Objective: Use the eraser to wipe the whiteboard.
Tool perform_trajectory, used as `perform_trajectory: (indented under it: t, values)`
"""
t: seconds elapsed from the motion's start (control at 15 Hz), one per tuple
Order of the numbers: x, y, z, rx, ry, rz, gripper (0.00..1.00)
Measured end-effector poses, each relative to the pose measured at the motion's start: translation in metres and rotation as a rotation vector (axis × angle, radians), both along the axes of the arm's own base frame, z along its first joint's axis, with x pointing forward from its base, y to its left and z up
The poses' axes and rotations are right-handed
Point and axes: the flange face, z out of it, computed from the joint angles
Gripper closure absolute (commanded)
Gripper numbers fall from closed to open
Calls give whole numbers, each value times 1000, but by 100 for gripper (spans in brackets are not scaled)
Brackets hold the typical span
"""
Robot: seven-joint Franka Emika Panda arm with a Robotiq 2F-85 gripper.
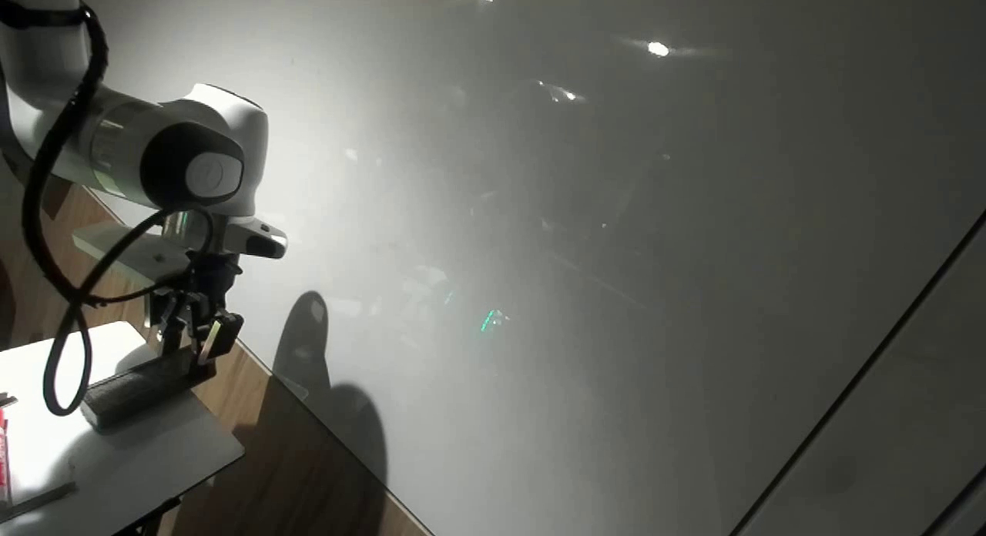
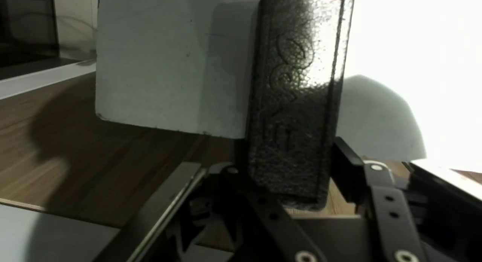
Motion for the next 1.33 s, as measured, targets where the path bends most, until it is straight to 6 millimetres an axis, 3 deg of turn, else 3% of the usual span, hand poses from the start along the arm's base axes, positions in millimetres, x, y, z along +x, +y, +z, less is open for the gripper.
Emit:
perform_trajectory:
  t: [0.6, 1.33]
  values:
    - [13, -11, -11, -18, 8, -20, 69]
    - [9, -12, -12, -19, 10, -45, 69]
